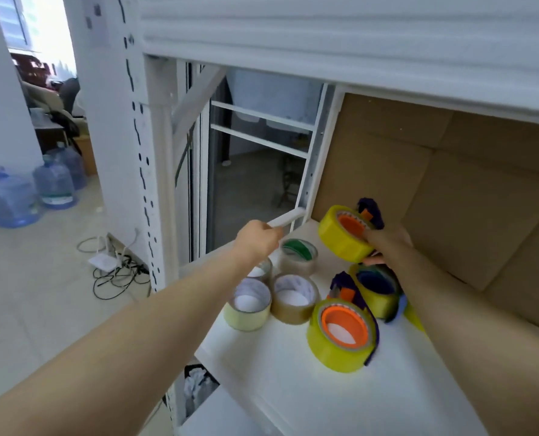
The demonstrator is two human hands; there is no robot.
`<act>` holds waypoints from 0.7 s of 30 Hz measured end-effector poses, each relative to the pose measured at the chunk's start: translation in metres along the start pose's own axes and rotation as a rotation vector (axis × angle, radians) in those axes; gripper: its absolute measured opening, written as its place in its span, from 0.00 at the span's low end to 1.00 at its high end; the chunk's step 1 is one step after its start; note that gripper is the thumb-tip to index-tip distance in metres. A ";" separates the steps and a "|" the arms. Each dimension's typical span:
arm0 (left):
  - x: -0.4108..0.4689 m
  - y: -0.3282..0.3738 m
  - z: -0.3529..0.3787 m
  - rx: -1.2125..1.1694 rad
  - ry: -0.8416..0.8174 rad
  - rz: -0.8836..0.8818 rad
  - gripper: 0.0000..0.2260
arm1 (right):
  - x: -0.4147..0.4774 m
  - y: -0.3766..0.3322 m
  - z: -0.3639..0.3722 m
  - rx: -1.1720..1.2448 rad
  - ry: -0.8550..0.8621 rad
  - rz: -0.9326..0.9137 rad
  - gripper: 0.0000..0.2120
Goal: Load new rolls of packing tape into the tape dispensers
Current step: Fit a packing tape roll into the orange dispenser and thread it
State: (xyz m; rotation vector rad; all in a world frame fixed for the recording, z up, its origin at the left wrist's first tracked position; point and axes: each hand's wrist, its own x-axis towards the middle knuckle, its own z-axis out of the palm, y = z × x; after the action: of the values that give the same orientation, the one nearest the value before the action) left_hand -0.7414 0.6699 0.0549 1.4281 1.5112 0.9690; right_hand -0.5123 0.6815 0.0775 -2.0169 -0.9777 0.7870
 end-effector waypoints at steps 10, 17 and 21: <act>0.083 0.005 -0.002 0.254 -0.206 0.011 0.18 | 0.055 -0.023 0.056 -0.271 0.178 0.026 0.21; 0.111 -0.003 0.007 0.243 -0.309 -0.011 0.21 | 0.088 -0.013 0.080 -0.618 0.191 -0.018 0.20; 0.122 -0.007 0.011 0.216 -0.322 0.013 0.19 | 0.098 -0.008 0.094 -0.626 0.151 0.020 0.17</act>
State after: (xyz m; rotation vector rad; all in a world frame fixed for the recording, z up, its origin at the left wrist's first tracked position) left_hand -0.7362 0.7912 0.0377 1.6584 1.3962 0.5607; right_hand -0.5364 0.7994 0.0143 -2.5702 -1.2186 0.3445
